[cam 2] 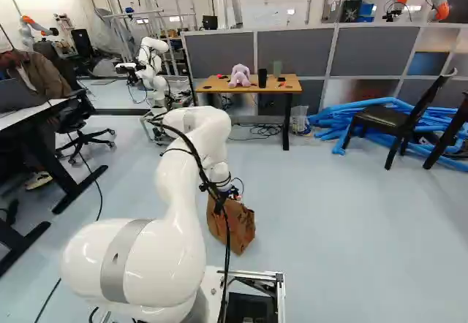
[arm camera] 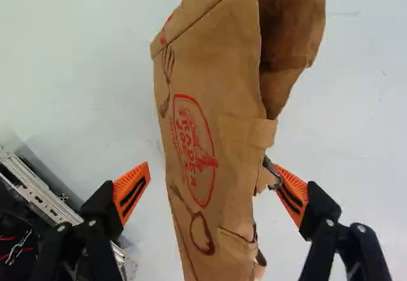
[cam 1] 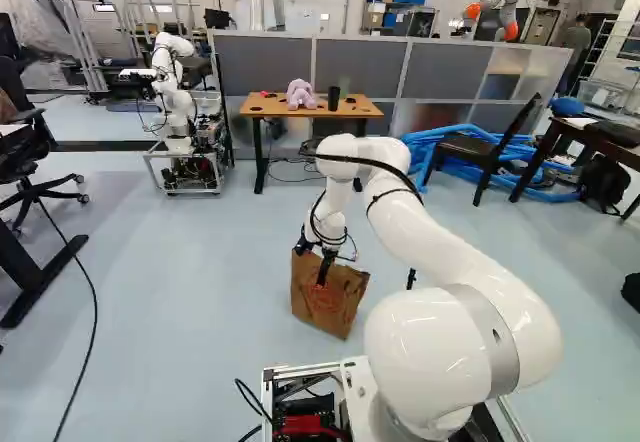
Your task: Pick up the bag on the ground and place it on the table
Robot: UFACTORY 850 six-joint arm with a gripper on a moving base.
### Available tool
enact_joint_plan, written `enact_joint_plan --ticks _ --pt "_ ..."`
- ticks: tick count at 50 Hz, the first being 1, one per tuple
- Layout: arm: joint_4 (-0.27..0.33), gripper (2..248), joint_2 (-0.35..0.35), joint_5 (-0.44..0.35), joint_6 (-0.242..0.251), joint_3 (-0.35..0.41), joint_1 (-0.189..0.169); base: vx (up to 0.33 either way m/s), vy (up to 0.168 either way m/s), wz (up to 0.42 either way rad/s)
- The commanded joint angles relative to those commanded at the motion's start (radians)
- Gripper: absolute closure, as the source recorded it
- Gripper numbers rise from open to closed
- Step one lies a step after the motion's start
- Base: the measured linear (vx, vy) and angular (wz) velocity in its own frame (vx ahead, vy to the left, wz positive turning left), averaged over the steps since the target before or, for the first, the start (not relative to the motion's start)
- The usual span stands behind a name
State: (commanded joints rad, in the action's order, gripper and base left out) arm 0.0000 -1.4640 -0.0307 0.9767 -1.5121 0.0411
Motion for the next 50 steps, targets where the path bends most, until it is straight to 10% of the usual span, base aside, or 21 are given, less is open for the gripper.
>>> enact_joint_plan --ticks 41,50 --pt "0.000 3 -0.072 0.000 0.000 -0.068 0.000 0.000 0.000 0.000" --pt "0.000 65 -0.072 0.000 0.000 -0.068 0.000 0.000 0.000 0.000"
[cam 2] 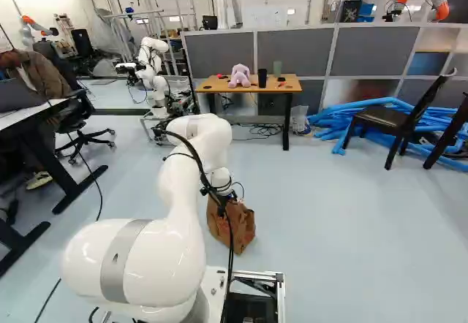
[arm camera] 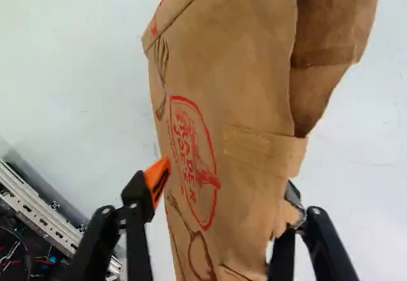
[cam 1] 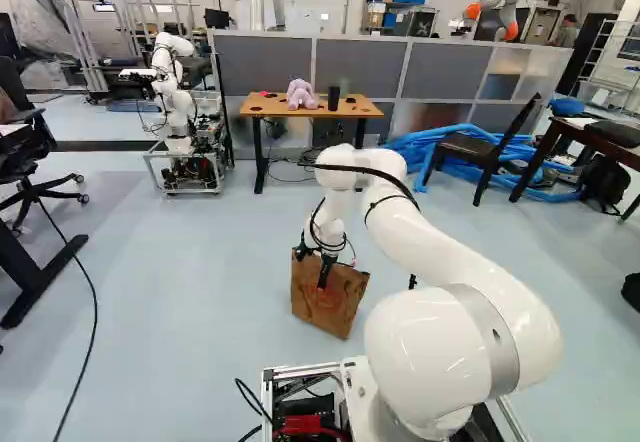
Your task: Pick up the bag on the ground and place it on the table
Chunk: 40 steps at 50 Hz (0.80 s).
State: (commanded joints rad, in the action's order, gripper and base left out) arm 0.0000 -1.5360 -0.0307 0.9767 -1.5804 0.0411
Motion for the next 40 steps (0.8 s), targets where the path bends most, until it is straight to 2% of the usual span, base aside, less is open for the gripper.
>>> enact_joint_plan --ticks 2,3,7,8,12,13,18,19,23,24,40 --pt "0.000 65 0.000 0.000 0.000 0.000 0.000 0.000 0.000 0.000" --pt "0.000 102 0.000 0.000 0.000 0.000 0.000 0.000 0.000 0.000" --pt "0.000 102 0.000 0.000 0.000 0.000 0.000 0.000 0.000 0.000" --pt "0.000 140 0.000 0.000 0.000 0.000 0.000 0.000 0.000 0.000" --pt "0.000 140 0.000 0.000 0.000 0.000 0.000 0.000 0.000 0.000" --pt "0.000 180 0.000 0.000 0.000 0.000 0.000 0.000 0.000 0.000" --pt "0.000 180 0.000 0.000 0.000 0.000 0.000 0.000 0.000 0.000" --pt "0.000 217 0.000 0.000 0.000 0.000 0.000 0.000 0.000 0.000" --pt "0.000 217 0.000 0.000 0.000 0.000 0.000 0.000 0.000 0.000" --pt "0.000 229 0.000 0.000 0.000 0.000 0.000 0.000 0.000 0.000" --pt "0.000 229 0.024 0.000 0.000 0.023 0.000 0.000 0.000 0.000"
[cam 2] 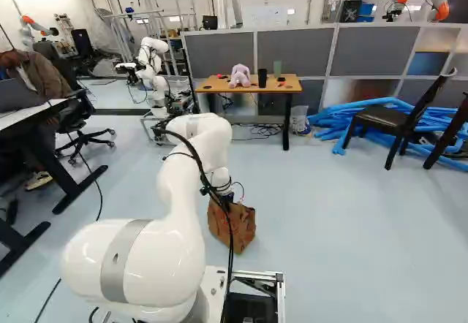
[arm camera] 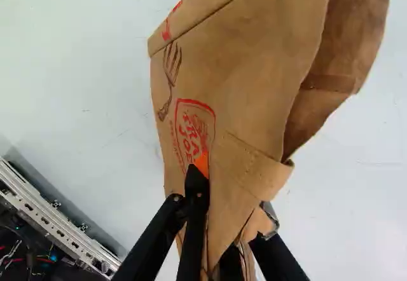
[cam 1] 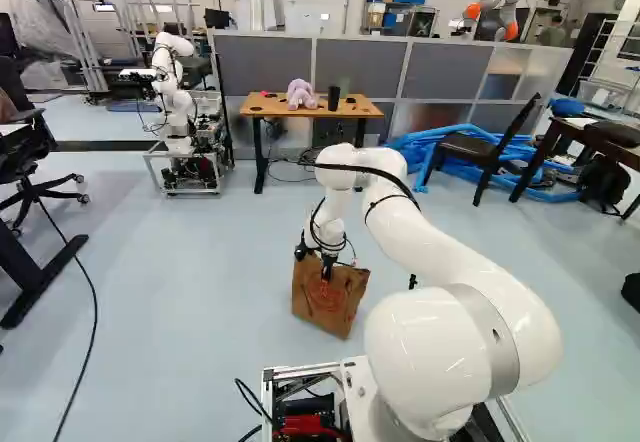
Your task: Pick up the bag on the ground and place it on the table
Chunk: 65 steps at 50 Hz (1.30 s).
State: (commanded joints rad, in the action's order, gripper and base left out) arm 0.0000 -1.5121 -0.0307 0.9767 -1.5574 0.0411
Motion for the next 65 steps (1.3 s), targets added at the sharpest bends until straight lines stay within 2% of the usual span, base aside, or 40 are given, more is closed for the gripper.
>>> enact_joint_plan --ticks 65 --pt "0.000 229 0.244 0.000 0.000 0.218 0.000 0.000 0.000 0.000"
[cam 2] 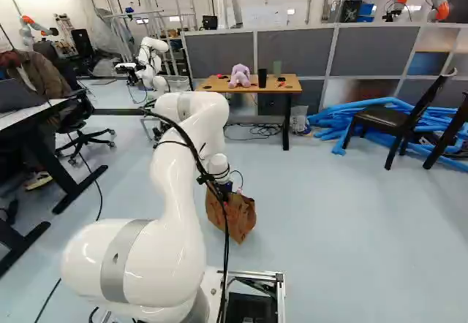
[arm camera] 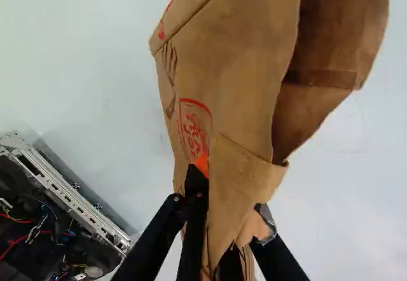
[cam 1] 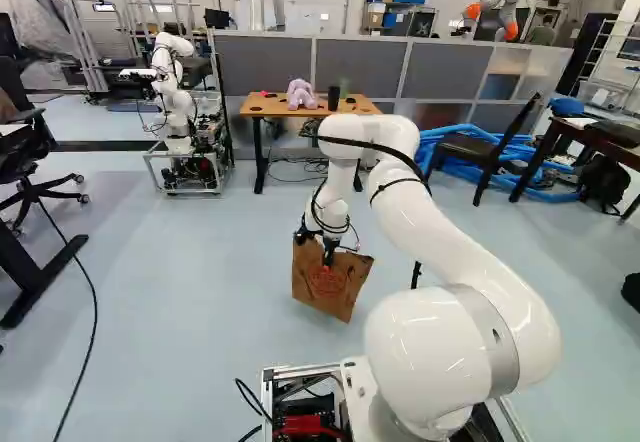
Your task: Pick up the bag on the ground and place it on the table
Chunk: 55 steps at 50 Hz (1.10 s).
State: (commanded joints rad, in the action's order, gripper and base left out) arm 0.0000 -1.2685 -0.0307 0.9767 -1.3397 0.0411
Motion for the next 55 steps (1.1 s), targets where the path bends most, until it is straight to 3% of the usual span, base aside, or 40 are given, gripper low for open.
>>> enact_joint_plan --ticks 42,55 --pt "0.000 229 0.158 0.000 0.000 0.125 0.000 0.000 0.000 0.000" --pt "0.000 229 0.206 0.000 -0.097 0.161 0.000 0.000 0.000 0.000"
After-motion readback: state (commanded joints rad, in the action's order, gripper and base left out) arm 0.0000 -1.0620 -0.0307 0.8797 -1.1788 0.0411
